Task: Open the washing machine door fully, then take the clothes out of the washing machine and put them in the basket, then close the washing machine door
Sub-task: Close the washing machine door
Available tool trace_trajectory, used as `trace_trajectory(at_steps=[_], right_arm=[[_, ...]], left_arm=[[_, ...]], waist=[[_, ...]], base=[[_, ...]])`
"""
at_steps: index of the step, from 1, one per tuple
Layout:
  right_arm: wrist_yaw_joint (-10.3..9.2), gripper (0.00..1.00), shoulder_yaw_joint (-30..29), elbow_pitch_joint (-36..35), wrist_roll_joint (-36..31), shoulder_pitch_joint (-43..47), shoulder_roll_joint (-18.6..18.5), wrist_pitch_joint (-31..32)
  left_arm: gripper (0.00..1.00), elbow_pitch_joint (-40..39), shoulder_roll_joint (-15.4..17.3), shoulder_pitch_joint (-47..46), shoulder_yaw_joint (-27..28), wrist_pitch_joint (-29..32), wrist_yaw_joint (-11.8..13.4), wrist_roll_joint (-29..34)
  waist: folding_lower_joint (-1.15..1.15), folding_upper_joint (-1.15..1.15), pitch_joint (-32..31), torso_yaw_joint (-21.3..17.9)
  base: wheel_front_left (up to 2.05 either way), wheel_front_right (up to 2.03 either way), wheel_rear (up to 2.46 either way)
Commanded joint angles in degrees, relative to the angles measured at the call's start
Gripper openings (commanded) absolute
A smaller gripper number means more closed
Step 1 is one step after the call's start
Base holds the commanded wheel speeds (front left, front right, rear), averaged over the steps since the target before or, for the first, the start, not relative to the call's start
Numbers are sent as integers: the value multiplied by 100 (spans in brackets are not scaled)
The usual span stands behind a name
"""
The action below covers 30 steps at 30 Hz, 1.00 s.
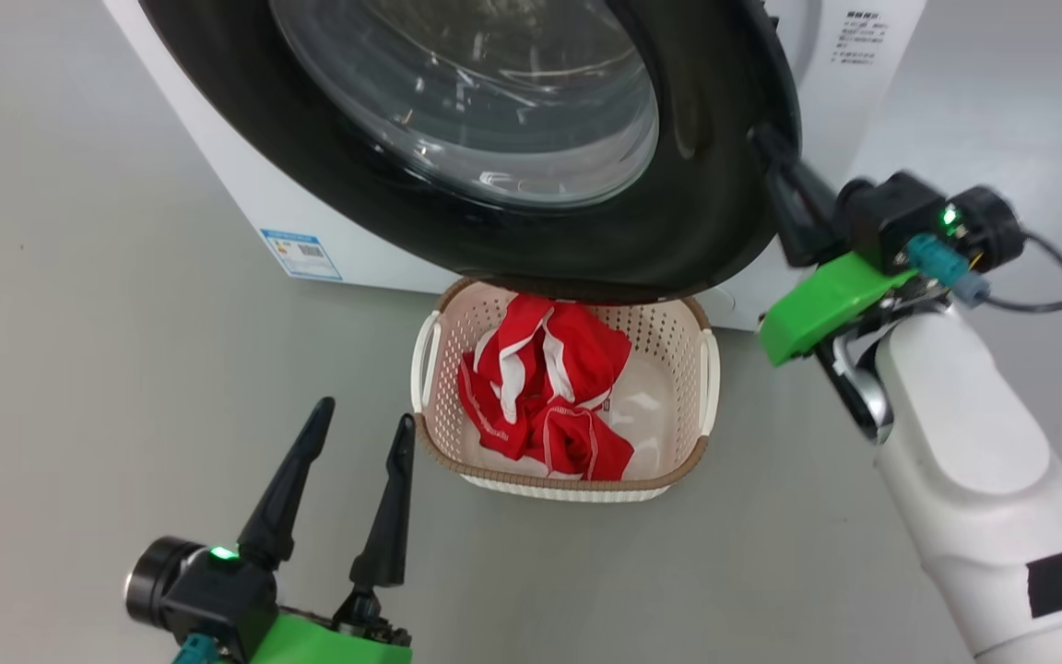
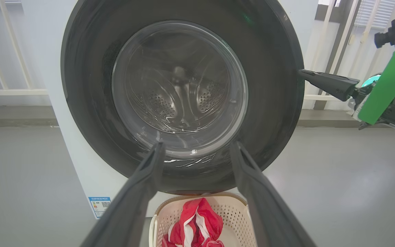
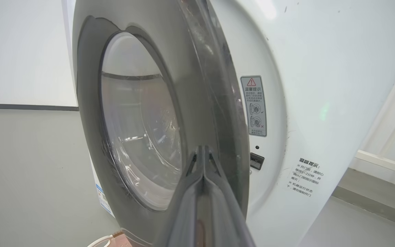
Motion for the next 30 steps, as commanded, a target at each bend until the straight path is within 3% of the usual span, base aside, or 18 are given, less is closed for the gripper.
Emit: trace_trajectory(at_steps=[1,25,30], right_arm=[[28,0,28,-117,-98,-176,74,-36],[28,0,-184,571,-302,-1794,-189,-37],[28,0,-196,757,-264,-2202,-300,-37]], left_arm=[[100,-106,34,-203,153,-46,-60,-47],[100,26,0,-736,-84,-46,14,-472],[100,-56,0,-792,58,-46,181,-708]], waist=[[0,0,112,37],[0,0,915,296],[0,0,1071,327]], base=[[0,0,0],[0,0,0],[0,0,0]])
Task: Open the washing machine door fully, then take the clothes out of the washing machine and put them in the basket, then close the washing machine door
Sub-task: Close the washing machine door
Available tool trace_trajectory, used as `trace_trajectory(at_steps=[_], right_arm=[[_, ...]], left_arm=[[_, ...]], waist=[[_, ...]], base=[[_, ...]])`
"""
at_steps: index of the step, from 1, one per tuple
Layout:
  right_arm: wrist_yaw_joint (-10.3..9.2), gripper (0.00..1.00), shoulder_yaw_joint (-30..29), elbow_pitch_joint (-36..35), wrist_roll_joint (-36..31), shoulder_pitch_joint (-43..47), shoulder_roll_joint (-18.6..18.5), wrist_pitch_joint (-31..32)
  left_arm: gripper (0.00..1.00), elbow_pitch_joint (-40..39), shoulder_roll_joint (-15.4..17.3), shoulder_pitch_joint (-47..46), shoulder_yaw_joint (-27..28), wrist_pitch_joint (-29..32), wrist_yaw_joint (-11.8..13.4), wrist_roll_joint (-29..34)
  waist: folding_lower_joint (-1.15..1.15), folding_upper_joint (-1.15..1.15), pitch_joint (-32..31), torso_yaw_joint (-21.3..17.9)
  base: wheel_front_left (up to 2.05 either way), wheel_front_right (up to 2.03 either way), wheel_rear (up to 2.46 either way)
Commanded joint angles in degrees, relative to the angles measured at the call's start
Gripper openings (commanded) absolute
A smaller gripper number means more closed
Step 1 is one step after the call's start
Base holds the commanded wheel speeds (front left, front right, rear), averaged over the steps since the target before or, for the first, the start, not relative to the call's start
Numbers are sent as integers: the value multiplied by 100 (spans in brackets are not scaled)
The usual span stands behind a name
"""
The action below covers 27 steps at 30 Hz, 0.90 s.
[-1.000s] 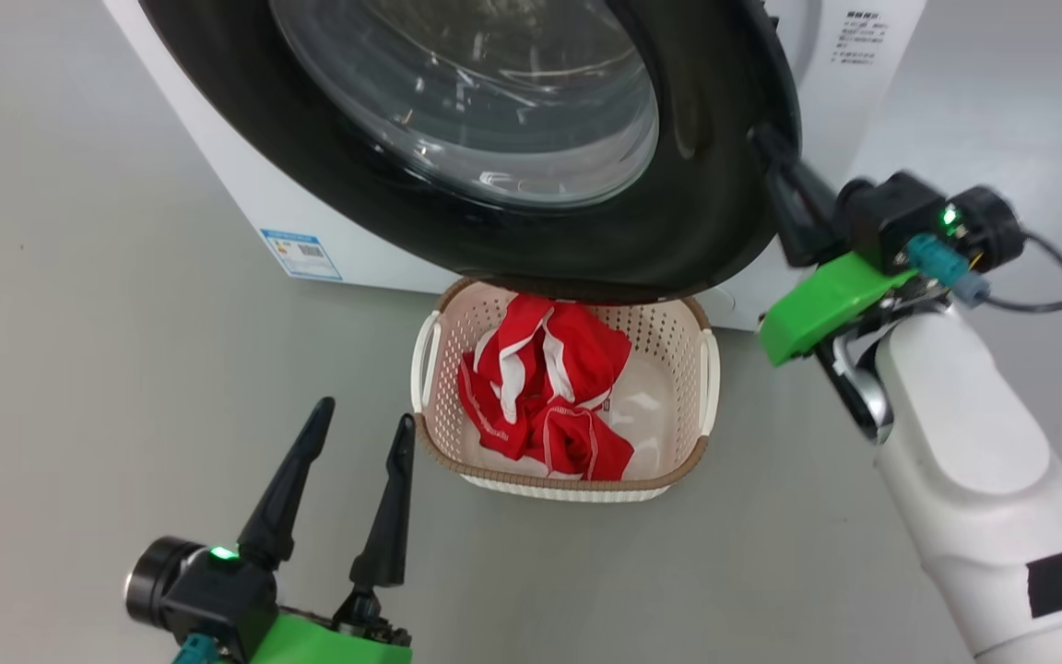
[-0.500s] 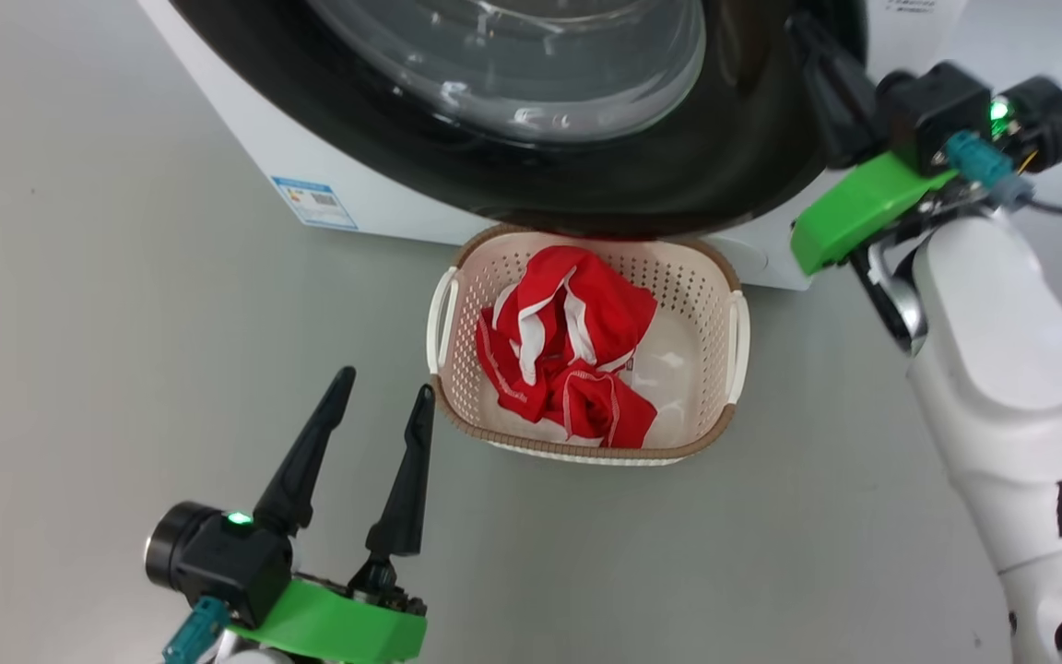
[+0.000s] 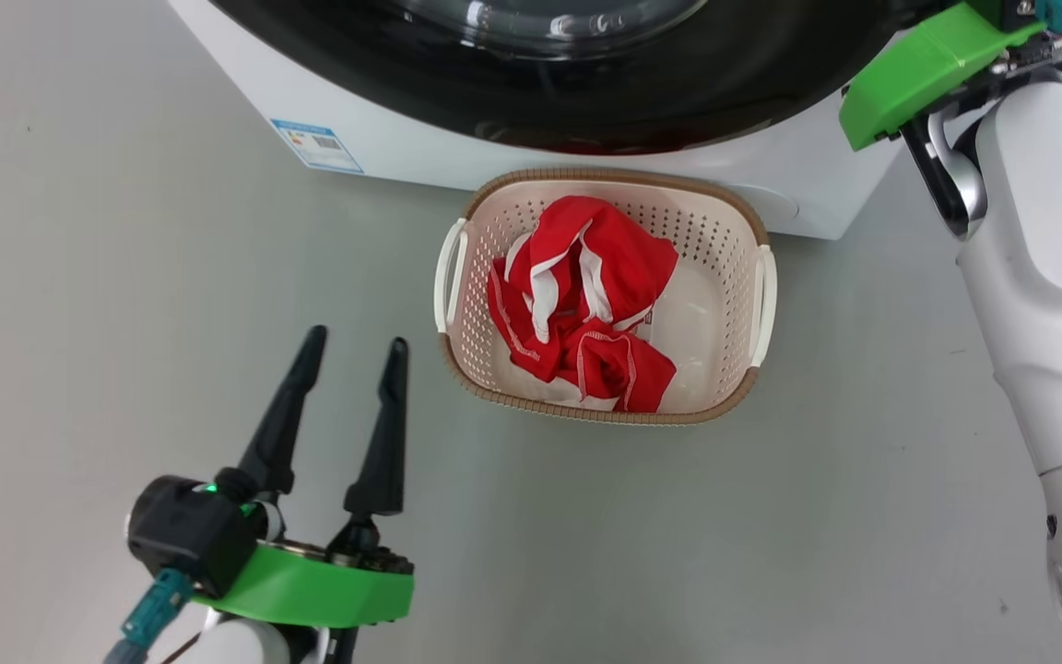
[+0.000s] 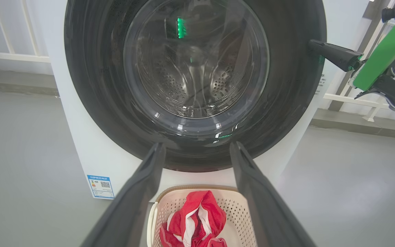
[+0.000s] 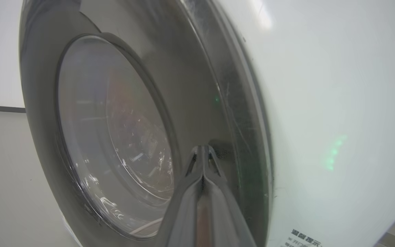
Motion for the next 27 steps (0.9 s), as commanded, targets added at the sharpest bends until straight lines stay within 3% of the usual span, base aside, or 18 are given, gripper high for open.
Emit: trace_trajectory(at_steps=[1,9,16,18,27], right_arm=[[-31,0,27,-49,60,-219,50,-18],[-31,0,177,11,133,-434,-18,-18],[-31,0,308,-366,435,-58,131,-18],[-31,99,380,-667,579,199,191,-18],[-31,100,973,-1468,797,1180,290,-18]], left_arm=[[100,-140,64,-92,268,-45,46,-76],[100,-89,64,-137,455,-45,33,-33],[100,-86,63,-119,534,-45,6,-62],[100,-94,63,-101,585,-45,-22,-117],[100,-72,63,1,712,-45,-89,-204]], waist=[[0,0,79,32],[0,0,136,48],[0,0,-36,-66],[0,0,-138,-149],[0,0,-537,-532]], base=[[0,0,0],[0,0,0],[0,0,0],[0,0,0],[0,0,0]])
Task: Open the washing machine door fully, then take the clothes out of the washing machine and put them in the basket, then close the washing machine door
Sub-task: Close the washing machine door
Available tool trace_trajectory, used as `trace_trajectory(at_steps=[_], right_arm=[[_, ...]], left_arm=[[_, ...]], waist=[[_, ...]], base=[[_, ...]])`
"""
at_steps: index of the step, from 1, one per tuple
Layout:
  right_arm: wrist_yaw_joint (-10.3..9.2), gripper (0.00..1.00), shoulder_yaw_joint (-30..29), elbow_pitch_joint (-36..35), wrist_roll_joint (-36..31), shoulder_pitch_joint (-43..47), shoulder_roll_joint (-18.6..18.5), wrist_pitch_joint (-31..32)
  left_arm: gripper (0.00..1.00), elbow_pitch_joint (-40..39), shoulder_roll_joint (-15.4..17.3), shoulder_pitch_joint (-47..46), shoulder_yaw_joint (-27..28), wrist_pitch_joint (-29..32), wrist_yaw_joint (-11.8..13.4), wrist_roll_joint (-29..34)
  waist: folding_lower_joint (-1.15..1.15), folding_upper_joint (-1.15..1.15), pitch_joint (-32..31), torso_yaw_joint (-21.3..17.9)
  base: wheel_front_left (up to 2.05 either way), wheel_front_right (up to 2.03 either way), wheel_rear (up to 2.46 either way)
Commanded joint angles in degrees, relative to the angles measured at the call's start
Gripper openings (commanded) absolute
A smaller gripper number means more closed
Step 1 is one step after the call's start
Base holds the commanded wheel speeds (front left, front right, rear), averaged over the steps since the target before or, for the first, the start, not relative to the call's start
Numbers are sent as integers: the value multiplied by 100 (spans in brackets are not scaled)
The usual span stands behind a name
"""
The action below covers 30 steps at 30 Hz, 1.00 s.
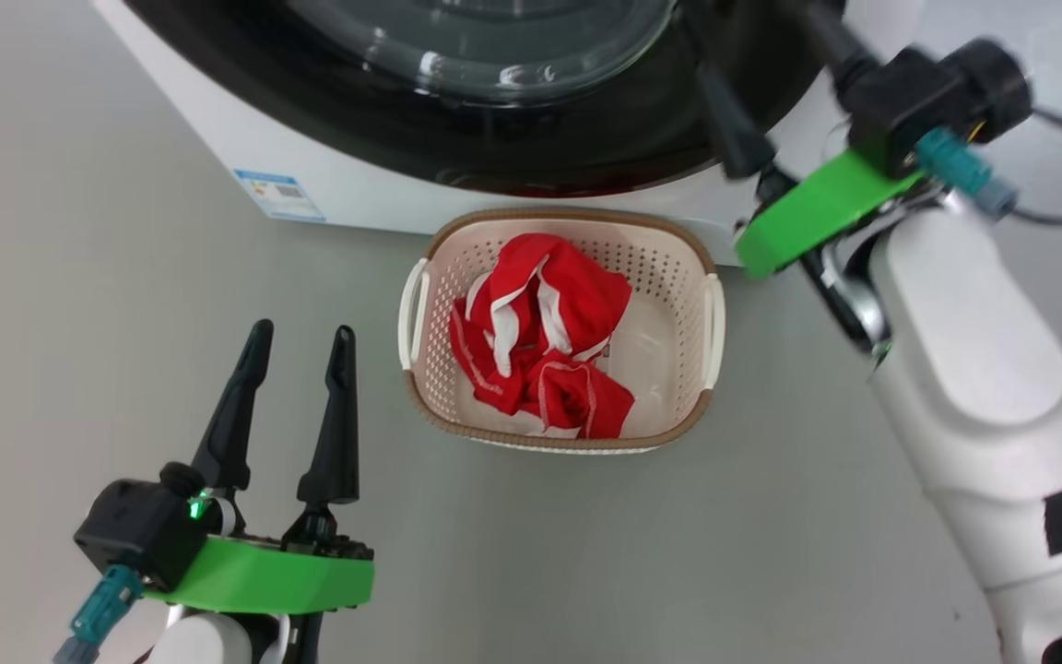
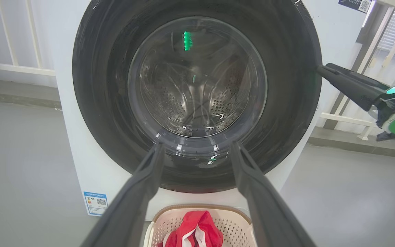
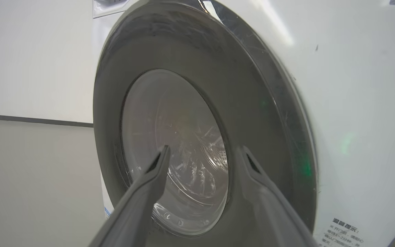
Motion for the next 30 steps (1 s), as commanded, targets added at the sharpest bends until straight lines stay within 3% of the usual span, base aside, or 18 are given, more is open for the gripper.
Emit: trace_trajectory(at_steps=[1,11,30], right_arm=[[-21,100,109,-295,80,228,139,-13],[-21,100,33,-970,231,1185,211,-13],[-21,100,-1720,-1835,-396,3226,164,-13]], left_arm=[[100,-124,67,13,236,-45,-48,-19],[100,-161,67,147,412,-45,24,-64],[100,-103,67,587,784,-45,-125,518]], waist=[[0,0,-229,-243],[0,0,-735,-702],[0,0,-1422,-1252]], base=[[0,0,0],[0,0,0],[0,0,0]])
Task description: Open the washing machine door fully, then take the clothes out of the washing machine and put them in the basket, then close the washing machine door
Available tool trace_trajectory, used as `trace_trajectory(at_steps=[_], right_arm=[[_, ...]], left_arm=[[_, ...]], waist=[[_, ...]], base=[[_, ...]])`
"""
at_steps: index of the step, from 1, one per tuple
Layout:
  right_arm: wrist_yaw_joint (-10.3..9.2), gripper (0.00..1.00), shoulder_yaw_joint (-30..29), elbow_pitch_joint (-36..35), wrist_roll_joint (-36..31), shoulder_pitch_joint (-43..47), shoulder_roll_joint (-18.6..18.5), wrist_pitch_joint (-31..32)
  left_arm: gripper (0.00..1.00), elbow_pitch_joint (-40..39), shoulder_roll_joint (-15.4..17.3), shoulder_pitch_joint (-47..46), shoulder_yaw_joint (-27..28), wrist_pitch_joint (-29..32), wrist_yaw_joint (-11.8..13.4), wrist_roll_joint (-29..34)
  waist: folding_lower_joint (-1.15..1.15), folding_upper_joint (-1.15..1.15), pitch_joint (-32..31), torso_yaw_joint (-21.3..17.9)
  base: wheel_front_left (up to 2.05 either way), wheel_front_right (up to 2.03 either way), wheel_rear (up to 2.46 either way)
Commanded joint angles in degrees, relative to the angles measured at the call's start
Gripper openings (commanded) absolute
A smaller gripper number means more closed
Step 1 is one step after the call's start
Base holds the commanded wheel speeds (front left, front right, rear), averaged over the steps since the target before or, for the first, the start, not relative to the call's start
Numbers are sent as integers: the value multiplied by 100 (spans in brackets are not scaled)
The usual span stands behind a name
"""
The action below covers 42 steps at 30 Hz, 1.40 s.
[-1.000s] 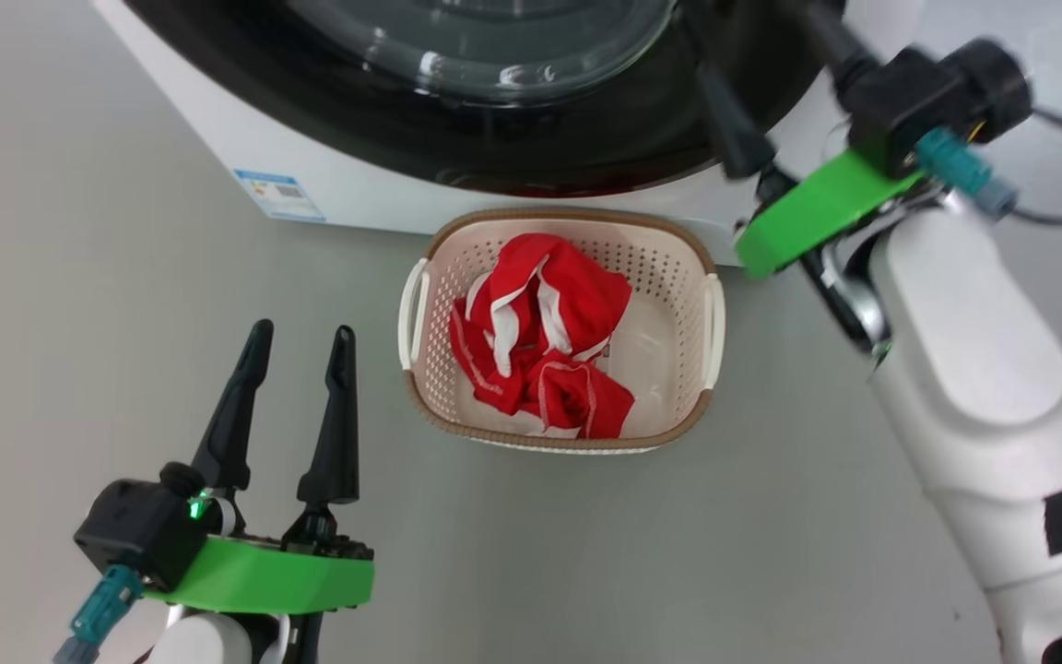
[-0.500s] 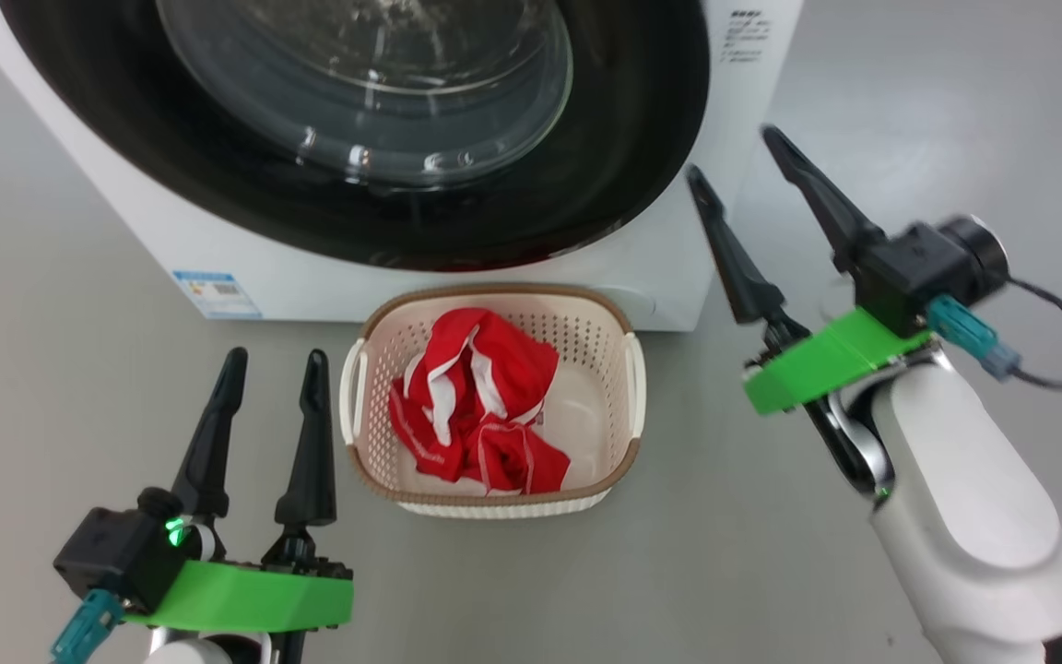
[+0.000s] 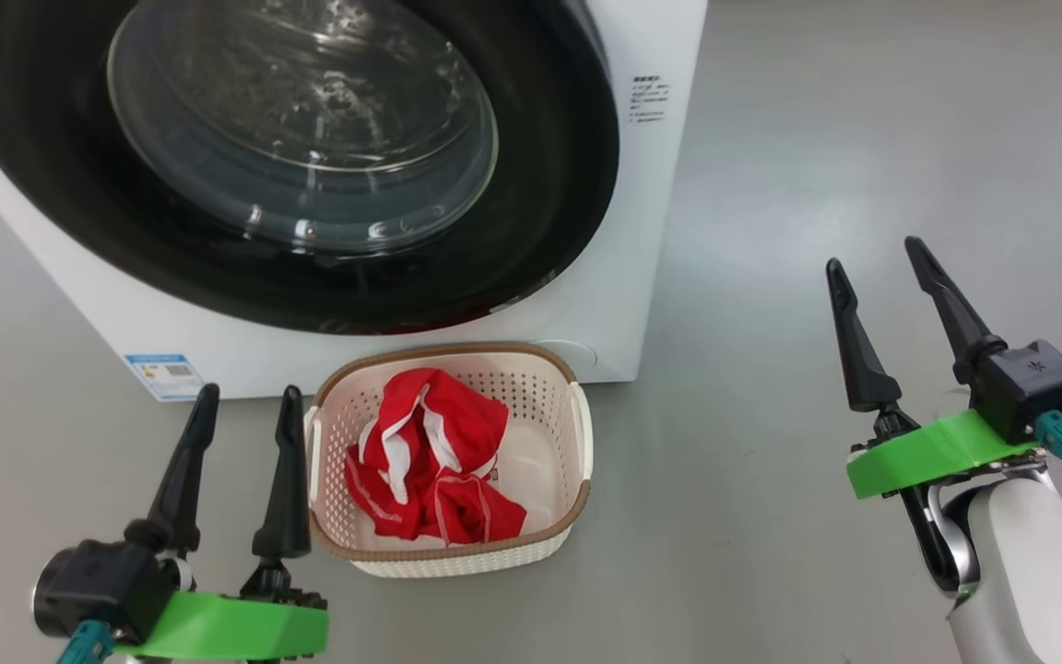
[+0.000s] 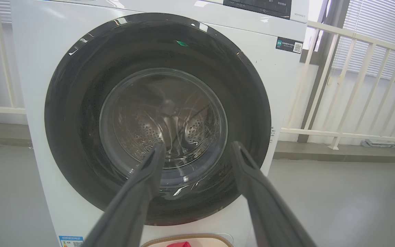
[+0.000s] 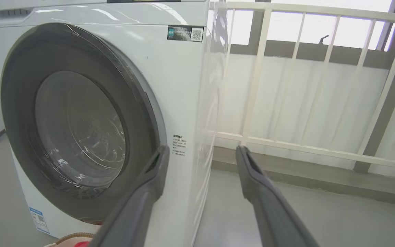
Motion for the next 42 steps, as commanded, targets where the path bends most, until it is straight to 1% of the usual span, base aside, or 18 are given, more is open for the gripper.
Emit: trace_trajectory(at_steps=[1,4,10,15,24,28,32,37,42], right_arm=[[-21,100,92,-239,-53,23,41,-15],[-21,100,57,-515,-140,268,54,-15],[-21,100,-2,-1144,-170,992,74,-15],[-21,100,-213,-1424,-136,1556,88,-15],[-21,100,-527,-1500,84,2034,146,-15],[-21,100,-550,-1592,204,2190,152,-15],[-21,100,-565,-1611,107,2281,154,-15],[-21,100,-584,-1598,155,2310,154,-15],[-21,100,-593,-1636,204,2325,155,-15]], left_arm=[[100,-131,63,12,228,-45,-32,79],[100,-135,63,91,299,-45,-31,166],[100,-77,68,318,337,-45,-117,225],[100,-80,67,537,358,-45,-119,272],[100,-3,66,869,381,-45,-111,247],[100,-3,66,999,430,-45,-72,184],[100,40,67,1147,447,-45,-57,163],[100,95,77,1173,457,-45,-66,179],[100,36,87,1175,451,-45,-135,127]], waist=[[0,0,-110,-105],[0,0,-213,-133],[0,0,-481,-80],[0,0,-629,-19],[0,0,-797,-23],[0,0,-843,-55],[0,0,-868,-81],[0,0,-867,-75],[0,0,-861,-65]], base=[[0,0,0],[0,0,0],[0,0,0],[0,0,0],[0,0,0],[0,0,0],[0,0,0],[0,0,0],[0,0,0]])
